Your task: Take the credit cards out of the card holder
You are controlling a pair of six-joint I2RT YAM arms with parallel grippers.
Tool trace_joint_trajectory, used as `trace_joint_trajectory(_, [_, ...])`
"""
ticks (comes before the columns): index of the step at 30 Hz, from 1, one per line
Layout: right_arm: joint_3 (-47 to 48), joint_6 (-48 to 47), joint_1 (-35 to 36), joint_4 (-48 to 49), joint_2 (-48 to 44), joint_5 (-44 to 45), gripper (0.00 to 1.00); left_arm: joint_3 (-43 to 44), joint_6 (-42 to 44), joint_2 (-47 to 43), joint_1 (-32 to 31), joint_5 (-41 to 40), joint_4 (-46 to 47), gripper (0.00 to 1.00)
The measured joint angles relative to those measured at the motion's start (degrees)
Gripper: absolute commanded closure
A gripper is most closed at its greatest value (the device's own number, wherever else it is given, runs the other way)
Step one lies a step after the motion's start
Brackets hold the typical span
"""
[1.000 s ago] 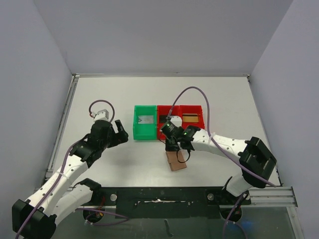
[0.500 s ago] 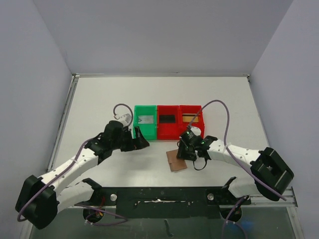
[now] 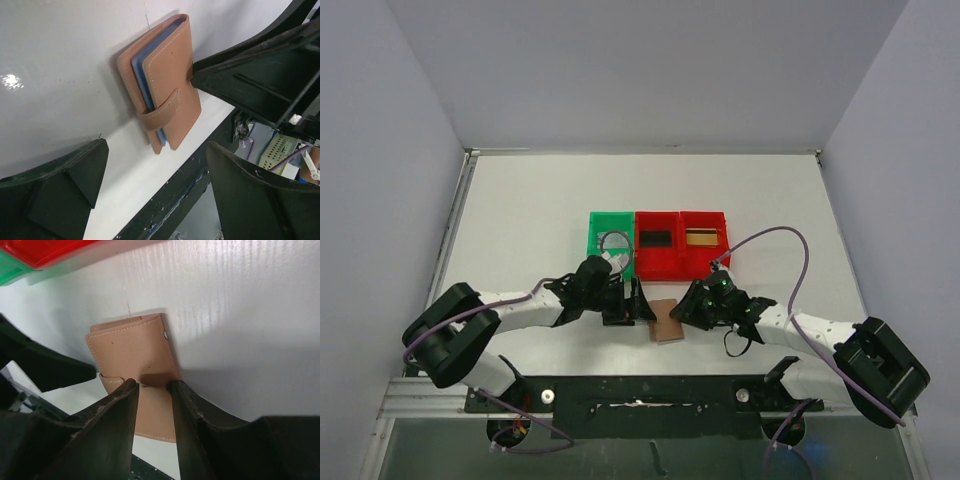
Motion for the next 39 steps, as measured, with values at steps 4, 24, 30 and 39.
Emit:
trace_joint_trajectory(4, [-2.12, 2.03, -0.09, 4.68, 0.11, -2.16, 0.65, 0.13, -2.14, 5.14, -1.01, 2.01, 5.31, 0.34])
trace_joint_trajectory(24, [-3.63, 4.02, -0.52, 16.9, 6.6, -9.88, 0.6, 1.38, -2.36, 5.03, -1.66, 1.84, 5.81, 0.75])
trace_joint_trajectory(30, [-2.03, 4.13, -0.74, 22.45, 11.58, -13.92, 0.59, 8.33, 3.58, 0.63, -2.27, -3.43, -10.19, 0.68])
trace_joint_trajectory(39, [-0.17, 4.15, -0.57, 17.0, 11.02, -12.98, 0.52, 15.82, 7.48, 1.86, -5.49, -4.9, -15.52, 0.53])
